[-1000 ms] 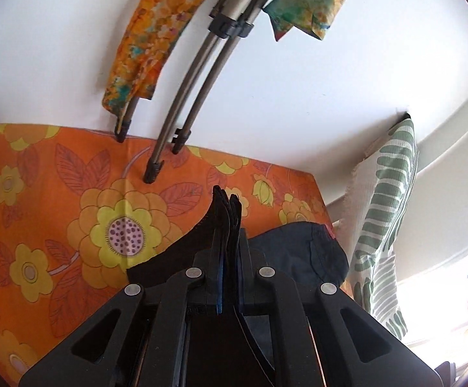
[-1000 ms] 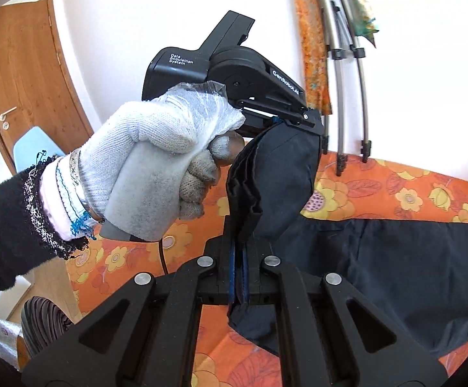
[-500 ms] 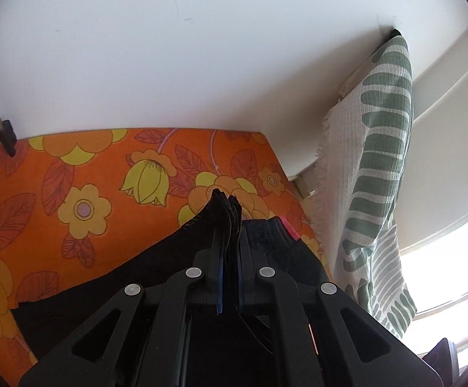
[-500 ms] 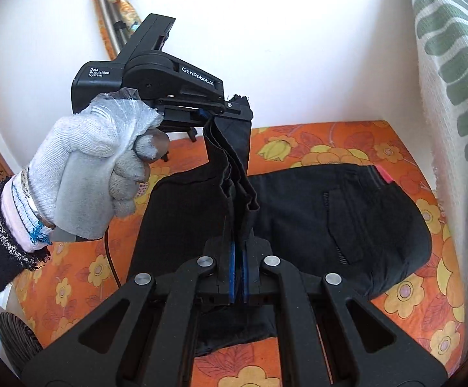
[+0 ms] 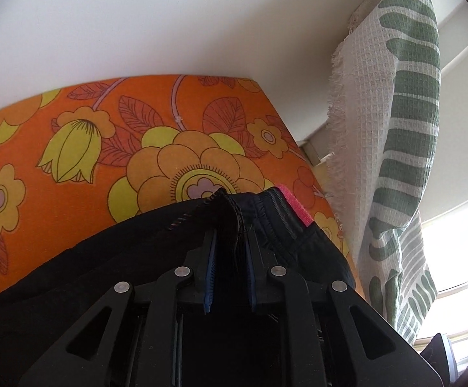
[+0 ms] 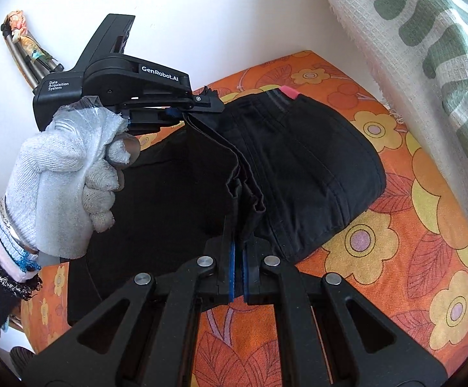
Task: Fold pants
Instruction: 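Lift the folded black pants edge with both grippers and fold it over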
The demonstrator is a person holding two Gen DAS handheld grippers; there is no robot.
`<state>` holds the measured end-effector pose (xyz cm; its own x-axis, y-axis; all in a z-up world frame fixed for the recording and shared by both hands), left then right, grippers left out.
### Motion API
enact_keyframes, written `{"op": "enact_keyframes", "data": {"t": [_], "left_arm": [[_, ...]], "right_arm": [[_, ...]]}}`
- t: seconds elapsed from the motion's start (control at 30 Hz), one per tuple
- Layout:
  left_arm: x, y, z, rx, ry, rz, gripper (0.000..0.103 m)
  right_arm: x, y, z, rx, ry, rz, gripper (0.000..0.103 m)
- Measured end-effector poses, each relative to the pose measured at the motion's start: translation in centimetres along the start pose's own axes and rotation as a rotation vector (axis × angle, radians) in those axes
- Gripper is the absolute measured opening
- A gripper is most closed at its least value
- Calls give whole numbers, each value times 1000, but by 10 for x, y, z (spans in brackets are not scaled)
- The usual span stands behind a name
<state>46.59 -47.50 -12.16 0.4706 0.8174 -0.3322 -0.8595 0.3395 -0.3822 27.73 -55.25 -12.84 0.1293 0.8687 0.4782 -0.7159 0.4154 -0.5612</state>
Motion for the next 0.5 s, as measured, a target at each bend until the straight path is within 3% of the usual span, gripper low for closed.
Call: {"op": "enact_keyframes", "data": {"t": [0.03, 0.13, 0.3, 0.5], "left_arm": [[-1, -1, 4, -4, -1, -7, 18], [-1, -4, 24, -39, -15, -34, 41], [17, 7, 69, -92, -21, -72, 42], [82, 60, 123, -104, -98, -80, 42]], "right_arm": [[-2, 1, -1, 2, 2, -8, 2], [-3, 4, -2, 10, 22, -16, 2], [-9, 6, -5, 10, 35, -58, 3], [-12, 5, -5, 1, 73, -54, 3]]}}
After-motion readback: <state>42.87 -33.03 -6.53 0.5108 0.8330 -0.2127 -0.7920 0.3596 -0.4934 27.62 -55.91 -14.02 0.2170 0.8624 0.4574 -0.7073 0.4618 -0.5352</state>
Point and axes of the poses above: each gripper's, at about its wrist camera, not at the fingertips, and z roughly against the way its jaws point, x to its left, y to its underside, the point moved 6 cm from there along -z, roughly the way its jaws point, and after that the axes turned 8 degrees about -y, right-handed, at the moved point
